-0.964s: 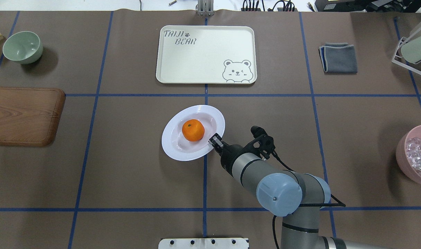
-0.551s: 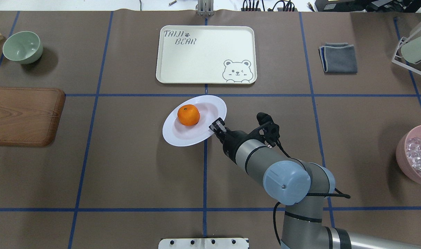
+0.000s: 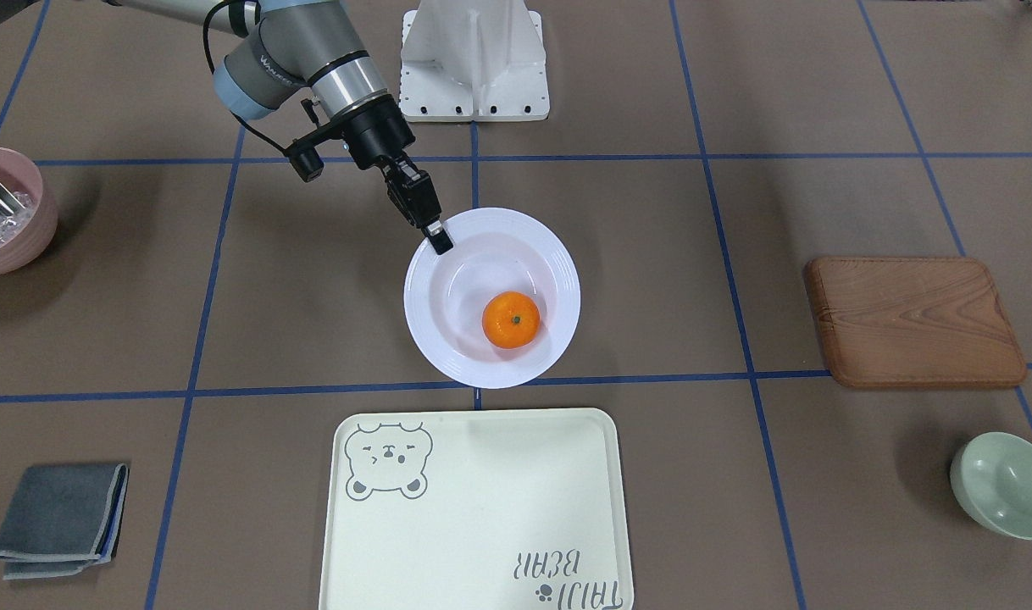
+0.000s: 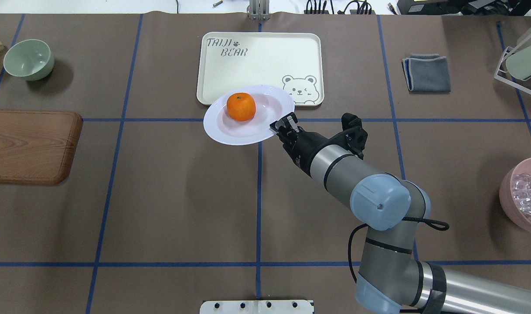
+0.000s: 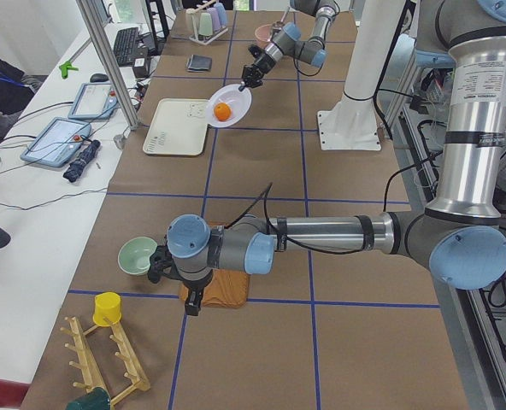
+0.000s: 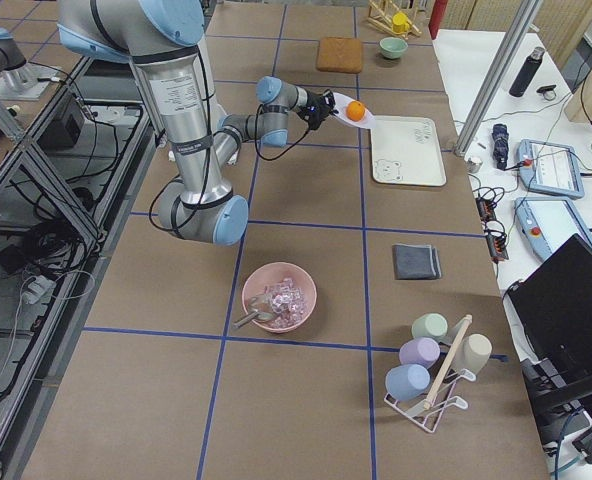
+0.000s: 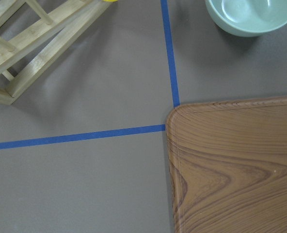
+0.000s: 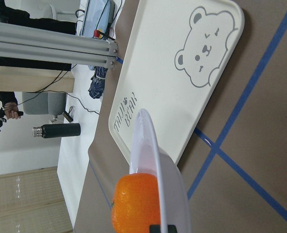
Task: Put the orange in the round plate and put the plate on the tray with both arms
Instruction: 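Lift the plate with the right gripper and carry it onto the cream tray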
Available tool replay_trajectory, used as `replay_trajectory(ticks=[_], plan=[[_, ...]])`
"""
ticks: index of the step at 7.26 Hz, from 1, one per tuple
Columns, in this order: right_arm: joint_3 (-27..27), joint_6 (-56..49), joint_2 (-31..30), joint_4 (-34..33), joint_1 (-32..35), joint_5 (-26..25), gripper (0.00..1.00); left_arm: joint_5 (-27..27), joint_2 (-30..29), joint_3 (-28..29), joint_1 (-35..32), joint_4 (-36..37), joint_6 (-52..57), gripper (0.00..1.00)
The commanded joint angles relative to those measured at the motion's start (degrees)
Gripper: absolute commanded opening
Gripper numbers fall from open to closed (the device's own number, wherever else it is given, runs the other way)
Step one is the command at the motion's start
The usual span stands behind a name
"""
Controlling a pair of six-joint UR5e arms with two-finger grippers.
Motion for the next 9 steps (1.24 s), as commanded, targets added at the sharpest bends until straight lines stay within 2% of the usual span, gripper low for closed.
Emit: replay_trajectory(ticks=[1, 3, 5, 7, 9], plan=[[-5.4, 4.5, 3.6, -0.3, 4.1, -0.1, 0.00, 0.1, 2.5, -6.6, -0.1, 6.7, -0.3, 1.00], [-17.0, 9.1, 10.9, -0.4, 7.5, -0.7, 0.00, 0.2, 5.4, -9.7, -0.1, 6.7, -0.3, 1.00], [-28.9, 13.7, 18.6, -0.5, 8.3, -5.7, 0.00, 0.1, 5.4, -9.8, -0.1, 6.7, -0.3, 1.00], [-40.7, 15.2, 25.8, -1.4, 8.3, -8.4, 0.00, 0.1, 5.4, -9.8, -0.1, 6.6, -0.3, 1.00], [-49.4, 16.5, 30.5, -1.5, 8.7, -9.4, 0.00, 0.1, 5.3, -9.7, -0.1, 6.6, -0.3, 1.00]])
